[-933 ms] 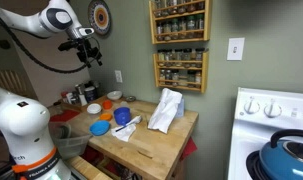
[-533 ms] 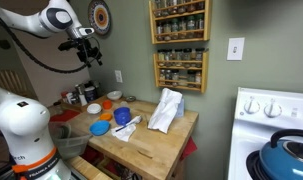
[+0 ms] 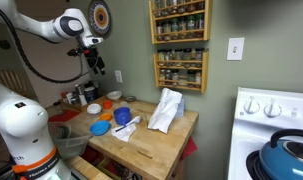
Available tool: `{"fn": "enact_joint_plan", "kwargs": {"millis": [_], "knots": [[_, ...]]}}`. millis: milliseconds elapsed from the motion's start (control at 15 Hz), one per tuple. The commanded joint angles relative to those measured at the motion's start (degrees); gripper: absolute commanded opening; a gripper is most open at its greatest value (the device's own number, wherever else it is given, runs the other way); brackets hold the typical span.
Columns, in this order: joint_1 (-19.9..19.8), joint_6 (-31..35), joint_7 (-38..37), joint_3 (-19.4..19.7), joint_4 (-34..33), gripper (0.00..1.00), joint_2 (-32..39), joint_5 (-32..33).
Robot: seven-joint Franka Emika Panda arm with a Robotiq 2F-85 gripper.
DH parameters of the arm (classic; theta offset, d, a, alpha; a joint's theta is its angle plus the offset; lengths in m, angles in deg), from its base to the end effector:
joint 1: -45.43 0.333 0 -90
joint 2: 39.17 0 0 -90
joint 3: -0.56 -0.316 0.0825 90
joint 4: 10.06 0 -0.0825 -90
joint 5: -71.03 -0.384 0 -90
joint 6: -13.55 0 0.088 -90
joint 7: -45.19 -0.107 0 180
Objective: Remove the blue cup from the other blue cup, put it on the table, put the other blue cup inside the blue cup and then pour the contents of the blue bowl into the blue cup
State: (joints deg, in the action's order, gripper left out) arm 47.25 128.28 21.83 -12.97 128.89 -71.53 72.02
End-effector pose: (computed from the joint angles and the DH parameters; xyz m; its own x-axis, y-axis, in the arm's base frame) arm 0.3811 0.1125 0.5138 0.9733 -0.1511 0.1728 -0.1667 -0.9828 0.0796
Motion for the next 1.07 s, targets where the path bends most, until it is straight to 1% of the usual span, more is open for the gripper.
{"fn": "enact_joint_plan", "kwargs": {"millis": [0, 133, 200, 333, 400, 467, 533, 600, 733, 933, 1000], "knots": [[-1.1, 7.1, -10.4, -1.8, 1.9, 1.0, 6.4, -1.9], [-0.8, 14.5, -14.9, -2.0, 3.7, 1.0, 9.6, -3.4], [-1.1, 17.8, -17.5, -2.3, 4.6, 1.0, 11.5, -2.8], [-1.9, 23.1, -21.8, -2.6, 6.0, 1.0, 14.5, 0.1], [-2.6, 24.5, -24.4, -2.8, 6.4, 1.0, 15.8, 2.4], [-3.2, 23.0, -27.9, -3.3, 5.8, 1.0, 16.5, 5.0], [-0.7, 22.1, -22.9, -1.0, 5.5, 1.0, 15.1, 1.9], [-1.0, 22.1, -24.9, -1.0, 5.5, 1.0, 16.2, 3.4], [-1.3, 22.3, -26.2, -1.1, 5.4, 1.0, 17.0, 4.2], [-1.6, 23.1, -26.9, -1.0, 5.4, 1.0, 17.5, 4.6], [-1.3, 24.2, -24.5, -0.2, 5.7, 1.0, 18.3, 3.7]]}}
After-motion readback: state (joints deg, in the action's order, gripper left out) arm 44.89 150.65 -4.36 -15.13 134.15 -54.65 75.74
